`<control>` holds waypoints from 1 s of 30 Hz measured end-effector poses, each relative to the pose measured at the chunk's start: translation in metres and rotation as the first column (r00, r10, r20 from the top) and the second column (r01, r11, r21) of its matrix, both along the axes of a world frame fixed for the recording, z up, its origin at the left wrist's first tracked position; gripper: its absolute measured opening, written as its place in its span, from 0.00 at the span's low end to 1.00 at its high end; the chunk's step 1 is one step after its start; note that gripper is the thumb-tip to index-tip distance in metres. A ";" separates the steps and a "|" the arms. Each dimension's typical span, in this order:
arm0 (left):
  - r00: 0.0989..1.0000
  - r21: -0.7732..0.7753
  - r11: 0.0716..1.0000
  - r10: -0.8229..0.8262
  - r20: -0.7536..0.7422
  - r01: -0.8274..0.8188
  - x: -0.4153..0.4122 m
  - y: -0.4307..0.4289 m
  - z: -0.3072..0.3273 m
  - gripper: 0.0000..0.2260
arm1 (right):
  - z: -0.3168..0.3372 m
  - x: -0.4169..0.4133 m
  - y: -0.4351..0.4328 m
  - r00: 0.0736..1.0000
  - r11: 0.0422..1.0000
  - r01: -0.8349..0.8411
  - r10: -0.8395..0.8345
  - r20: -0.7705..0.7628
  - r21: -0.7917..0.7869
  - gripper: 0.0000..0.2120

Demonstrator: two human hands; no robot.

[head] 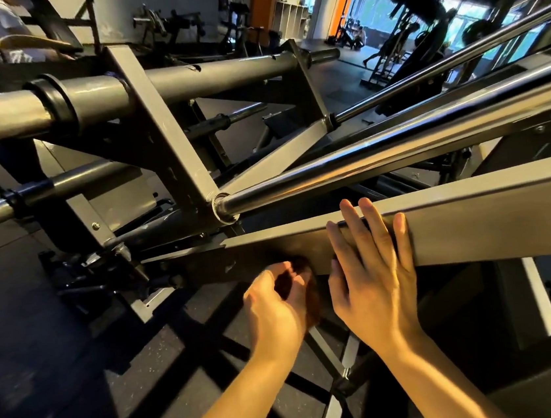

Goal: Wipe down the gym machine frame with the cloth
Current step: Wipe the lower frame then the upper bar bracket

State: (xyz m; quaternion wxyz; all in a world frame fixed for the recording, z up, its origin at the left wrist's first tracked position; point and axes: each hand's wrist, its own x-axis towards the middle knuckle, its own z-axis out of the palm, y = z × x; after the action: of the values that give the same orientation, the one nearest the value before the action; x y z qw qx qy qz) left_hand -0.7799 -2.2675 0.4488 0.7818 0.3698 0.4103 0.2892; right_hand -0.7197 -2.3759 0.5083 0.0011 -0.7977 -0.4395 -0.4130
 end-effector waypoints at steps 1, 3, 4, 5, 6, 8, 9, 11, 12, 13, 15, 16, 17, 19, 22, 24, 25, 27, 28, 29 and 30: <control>0.999 0.062 0.997 -0.038 0.005 0.037 0.006 -0.003 -0.003 0.10 | -0.001 -0.001 0.000 1.000 1.000 -0.016 0.016 -0.006 -0.001 0.26; 0.990 0.279 0.952 -0.104 -0.096 0.127 -0.001 0.004 -0.003 0.09 | -0.003 -0.001 -0.003 0.998 0.998 -0.056 0.056 -0.016 0.004 0.25; 0.994 0.301 0.950 -0.060 -0.086 0.084 -0.005 0.015 -0.004 0.07 | -0.003 -0.001 -0.004 0.997 0.997 -0.077 0.077 -0.025 0.016 0.25; 0.994 0.339 0.940 0.007 -0.105 0.029 -0.007 0.032 -0.009 0.05 | -0.005 -0.001 -0.004 0.995 0.995 -0.092 0.093 -0.037 0.027 0.25; 0.989 0.323 0.946 0.070 -0.130 -0.025 -0.007 0.050 -0.015 0.04 | -0.007 -0.001 -0.003 0.994 0.995 -0.099 0.101 -0.048 0.033 0.25; 0.956 0.268 0.960 0.149 -0.251 -0.079 -0.009 0.084 -0.027 0.07 | -0.015 -0.004 0.003 0.991 0.994 -0.107 0.107 -0.075 0.013 0.25; 0.946 0.208 0.974 0.148 -0.289 -0.089 -0.011 0.095 -0.031 0.11 | -0.020 -0.006 0.007 0.989 0.993 -0.114 0.112 -0.093 -0.008 0.25; 0.939 0.135 0.981 0.175 -0.296 -0.140 -0.010 0.104 -0.036 0.13 | -0.029 -0.008 0.016 0.981 0.989 -0.144 0.137 -0.139 -0.044 0.25; 0.949 0.112 0.984 0.165 -0.268 -0.139 -0.011 0.101 -0.034 0.12 | -0.033 -0.009 0.020 0.976 0.986 -0.158 0.148 -0.158 -0.056 0.25; 0.963 0.118 0.988 0.128 -0.236 -0.102 -0.013 0.093 -0.031 0.10 | -0.036 -0.010 0.024 0.974 0.984 -0.165 0.151 -0.169 -0.069 0.25; 0.985 0.091 0.995 0.046 -0.169 -0.031 -0.014 0.066 -0.031 0.06 | -0.040 -0.009 0.031 0.976 0.983 -0.156 0.138 -0.170 -0.098 0.25; 0.994 0.048 0.999 0.002 -0.113 0.003 -0.014 0.051 -0.029 0.07 | -0.041 -0.009 0.033 0.979 0.983 -0.143 0.123 -0.163 -0.118 0.26; 0.997 0.014 0.999 -0.029 -0.068 0.030 -0.015 0.037 -0.025 0.08 | -0.042 -0.007 0.034 0.983 0.981 -0.125 0.103 -0.150 -0.146 0.26; 1.000 -0.099 0.995 0.008 0.018 -0.006 -0.012 0.030 -0.023 0.09 | -0.043 -0.004 0.033 0.992 0.973 -0.092 0.071 -0.105 -0.211 0.28; 0.986 -0.230 0.959 0.161 -0.028 -0.164 -0.008 0.066 -0.027 0.11 | -0.042 0.001 0.029 0.998 0.960 -0.067 0.060 -0.034 -0.274 0.29; 0.953 -0.245 0.924 0.260 -0.157 -0.293 -0.007 0.101 -0.042 0.10 | -0.043 0.002 0.029 0.999 0.957 -0.049 0.046 -0.016 -0.285 0.29; 0.937 -0.300 0.890 0.303 -0.174 -0.344 -0.007 0.115 -0.049 0.12 | -0.044 0.002 0.030 0.999 0.957 -0.041 0.038 -0.015 -0.287 0.29; 0.915 -0.262 0.890 0.305 -0.265 -0.373 -0.007 0.129 -0.055 0.13 | -0.047 0.002 0.032 1.000 0.959 -0.023 0.022 -0.007 -0.284 0.29; 0.916 -0.214 0.914 0.276 -0.292 -0.344 -0.008 0.127 -0.054 0.12 | -0.048 0.002 0.033 1.000 0.961 -0.022 0.021 -0.006 -0.276 0.28; 0.924 -0.117 0.954 0.229 -0.306 -0.276 -0.009 0.119 -0.053 0.11 | -0.048 0.002 0.034 1.000 0.964 -0.025 0.023 -0.011 -0.265 0.28; 0.940 -0.059 0.979 0.169 -0.297 -0.195 -0.009 0.106 -0.049 0.09 | -0.048 0.001 0.034 0.999 0.967 -0.030 0.026 -0.020 -0.254 0.27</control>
State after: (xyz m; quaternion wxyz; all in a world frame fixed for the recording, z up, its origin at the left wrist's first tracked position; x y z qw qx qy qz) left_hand -0.7892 -2.1618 0.4000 0.6985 0.3340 0.5652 0.2848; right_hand -0.7187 -2.3415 0.4600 -0.0917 -0.7883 -0.5000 -0.3467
